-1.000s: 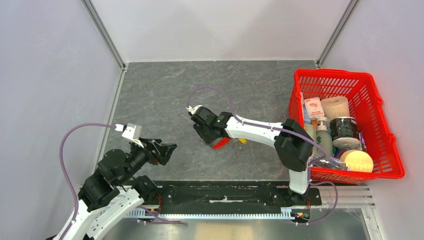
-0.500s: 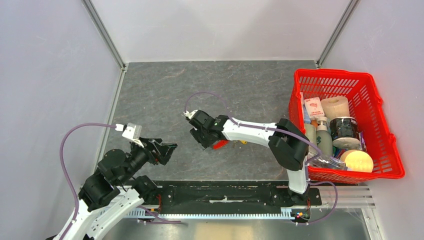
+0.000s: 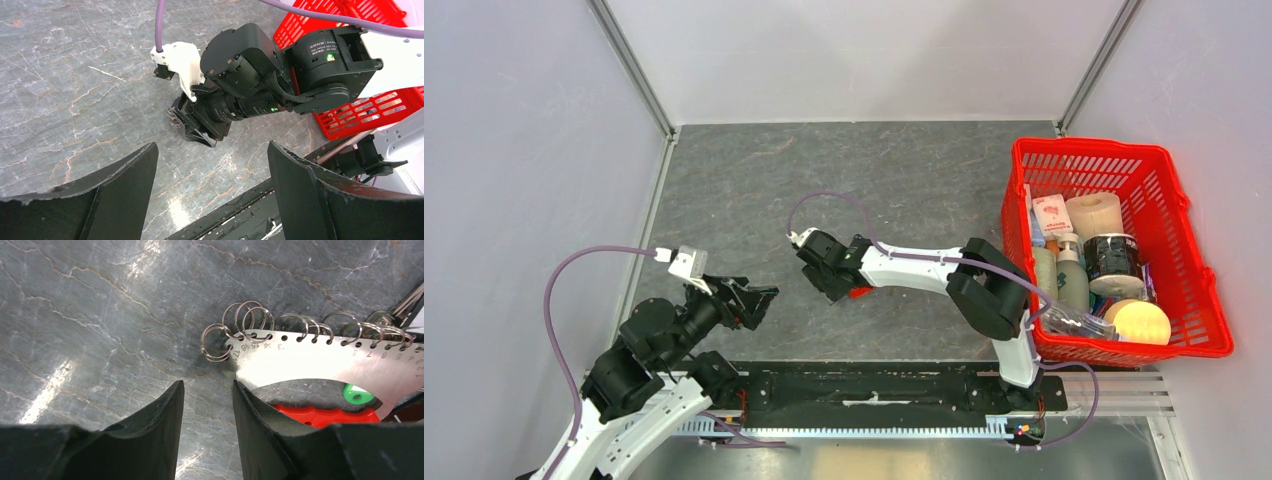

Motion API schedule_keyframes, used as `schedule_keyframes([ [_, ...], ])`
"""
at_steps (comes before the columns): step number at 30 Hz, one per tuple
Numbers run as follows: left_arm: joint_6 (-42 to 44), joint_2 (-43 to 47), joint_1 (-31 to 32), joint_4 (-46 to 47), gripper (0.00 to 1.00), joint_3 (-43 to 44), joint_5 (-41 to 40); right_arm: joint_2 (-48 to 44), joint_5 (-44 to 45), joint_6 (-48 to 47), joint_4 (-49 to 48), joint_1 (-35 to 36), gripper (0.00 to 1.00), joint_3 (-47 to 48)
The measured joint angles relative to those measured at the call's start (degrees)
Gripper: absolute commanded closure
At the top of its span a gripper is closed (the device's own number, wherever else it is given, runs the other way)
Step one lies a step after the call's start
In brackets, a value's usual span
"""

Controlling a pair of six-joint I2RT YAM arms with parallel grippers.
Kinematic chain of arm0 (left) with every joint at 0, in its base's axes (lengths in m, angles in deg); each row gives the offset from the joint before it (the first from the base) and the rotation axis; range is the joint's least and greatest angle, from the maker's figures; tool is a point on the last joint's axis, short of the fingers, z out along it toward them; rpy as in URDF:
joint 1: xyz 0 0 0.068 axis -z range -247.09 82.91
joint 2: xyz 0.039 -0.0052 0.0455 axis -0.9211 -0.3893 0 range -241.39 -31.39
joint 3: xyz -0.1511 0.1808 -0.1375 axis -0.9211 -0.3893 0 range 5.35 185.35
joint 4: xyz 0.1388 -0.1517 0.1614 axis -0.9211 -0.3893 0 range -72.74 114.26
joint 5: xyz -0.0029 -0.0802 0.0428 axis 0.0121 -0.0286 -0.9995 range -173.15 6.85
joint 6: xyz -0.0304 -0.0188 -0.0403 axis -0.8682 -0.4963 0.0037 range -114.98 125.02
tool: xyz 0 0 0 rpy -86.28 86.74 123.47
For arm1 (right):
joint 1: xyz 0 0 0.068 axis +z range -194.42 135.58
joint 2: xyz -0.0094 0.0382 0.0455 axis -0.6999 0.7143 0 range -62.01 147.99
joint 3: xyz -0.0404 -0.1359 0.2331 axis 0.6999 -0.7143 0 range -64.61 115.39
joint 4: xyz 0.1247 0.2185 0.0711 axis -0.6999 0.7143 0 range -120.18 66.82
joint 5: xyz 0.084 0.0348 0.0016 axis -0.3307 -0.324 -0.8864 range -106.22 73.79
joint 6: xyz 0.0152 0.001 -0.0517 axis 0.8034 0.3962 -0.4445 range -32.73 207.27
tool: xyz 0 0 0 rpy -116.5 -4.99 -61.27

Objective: Put the keys on the keyring

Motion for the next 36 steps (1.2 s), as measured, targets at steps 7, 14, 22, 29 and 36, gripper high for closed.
schedule_keyframes([
  [7, 0.00, 0.00, 0.00, 0.00, 0.13, 0.00, 0.00, 1.03, 2.91, -1.07, -1.81, 0.20, 0.52, 0.00],
  [14, 0.00, 0.00, 0.00, 0.00, 0.13, 0.00, 0.00, 1.81, 3.76, -1.90, -3.37, 0.37, 0.57, 0.02],
  [22, 0.00, 0.00, 0.00, 0.00, 0.13, 0.00, 0.00, 2.19, 4.85, -2.14, -4.83, 0.37, 0.63, 0.02],
  [29, 0.00, 0.00, 0.00, 0.00, 0.13, 0.00, 0.00, 2.27, 5.22, -2.32, -5.18, 0.37, 0.74, 0.02],
  [36, 0.00, 0.00, 0.00, 0.00, 0.13, 0.00, 0.00, 2.27, 5.92, -2.36, -5.68, 0.39, 0.84, 0.02],
])
